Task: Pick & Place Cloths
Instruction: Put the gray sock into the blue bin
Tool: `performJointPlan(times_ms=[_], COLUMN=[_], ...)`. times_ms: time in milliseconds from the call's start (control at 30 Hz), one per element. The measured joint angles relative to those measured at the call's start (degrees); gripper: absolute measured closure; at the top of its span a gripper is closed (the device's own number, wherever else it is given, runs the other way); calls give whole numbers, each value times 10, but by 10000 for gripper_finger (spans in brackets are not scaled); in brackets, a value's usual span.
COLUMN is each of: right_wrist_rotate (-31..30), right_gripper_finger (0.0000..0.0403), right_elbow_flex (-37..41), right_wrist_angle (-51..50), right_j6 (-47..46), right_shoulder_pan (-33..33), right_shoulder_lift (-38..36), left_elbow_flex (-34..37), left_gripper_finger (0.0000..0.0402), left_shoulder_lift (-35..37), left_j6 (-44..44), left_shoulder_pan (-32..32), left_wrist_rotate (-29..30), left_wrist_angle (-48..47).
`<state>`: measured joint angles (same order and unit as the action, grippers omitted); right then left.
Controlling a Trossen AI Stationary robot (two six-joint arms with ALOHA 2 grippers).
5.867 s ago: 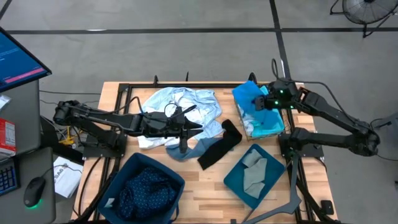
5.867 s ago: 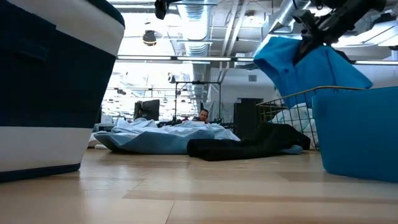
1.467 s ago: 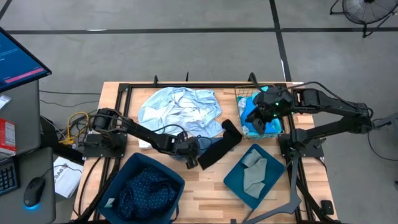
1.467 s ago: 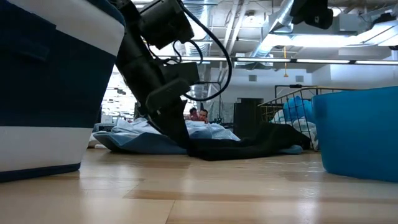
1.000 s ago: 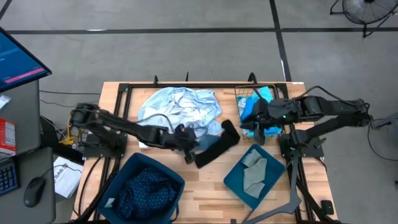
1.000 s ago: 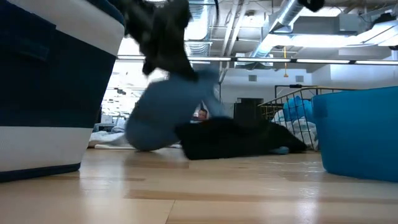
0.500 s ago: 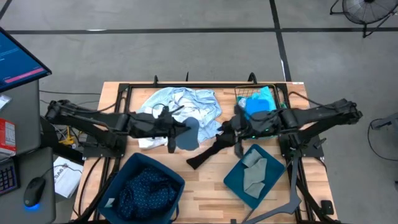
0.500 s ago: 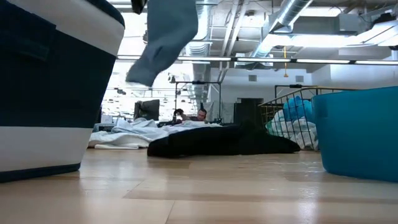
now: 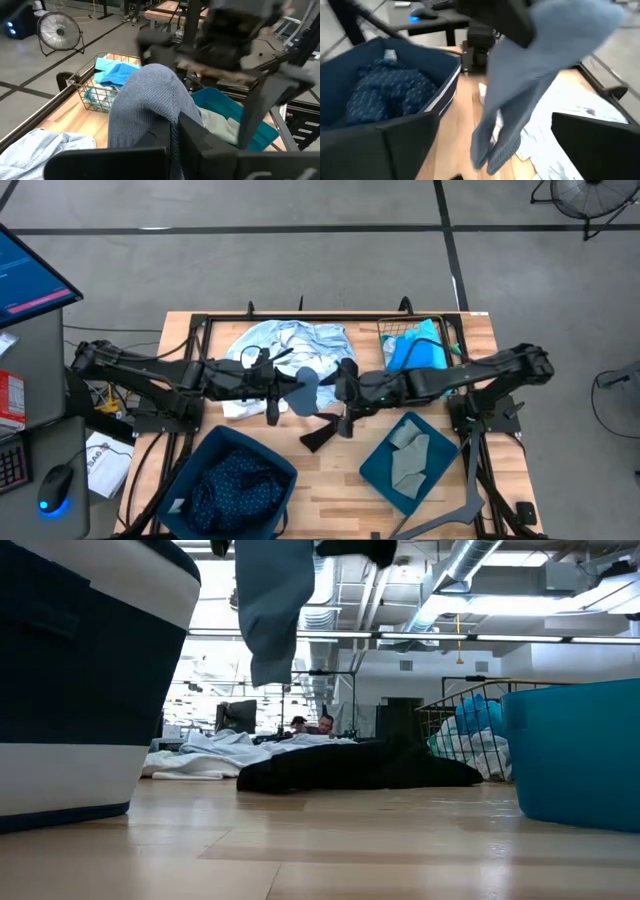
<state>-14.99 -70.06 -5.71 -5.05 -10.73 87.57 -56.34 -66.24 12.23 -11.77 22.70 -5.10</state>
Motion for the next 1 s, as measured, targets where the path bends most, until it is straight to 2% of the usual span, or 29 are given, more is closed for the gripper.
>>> performJointPlan(times_ms=[167, 400, 467, 533, 600, 700, 733, 900, 1000], right_wrist_rotate=[0, 0, -1, 0, 0, 21, 34, 60, 59], right_gripper_finger=[7, 41, 72, 123, 194, 334, 368, 395, 397], right_elbow_flex=[0, 0, 0, 0, 0, -1, -1, -1, 0], right_wrist_angle=[54, 96, 91, 87, 90, 97, 96, 95, 64], right_j6=[-34, -37, -40, -39, -32, -25, -24, -45, -53], right_shoulder_pan=[18, 35, 39, 42, 46, 50, 50, 53, 52], right_shoulder_lift=[39, 66, 65, 66, 64, 61, 61, 61, 40], left_elbow_flex=[0, 0, 0, 0, 0, 0, 0, 0, 0], left_gripper_finger=[401, 401, 401, 401, 401, 401, 400, 397, 377], left_shoulder_lift=[0, 0, 0, 0, 0, 0, 0, 0, -3], left_j6=[0, 0, 0, 0, 0, 0, 0, -7, -17], left_shoulder_pan=[-9, -20, -21, -21, -21, -21, -21, -17, -17], left_wrist_rotate=[0, 0, 0, 0, 0, 0, 0, 4, 4], left_wrist_angle=[0, 2, 4, 7, 13, 23, 24, 24, 18])
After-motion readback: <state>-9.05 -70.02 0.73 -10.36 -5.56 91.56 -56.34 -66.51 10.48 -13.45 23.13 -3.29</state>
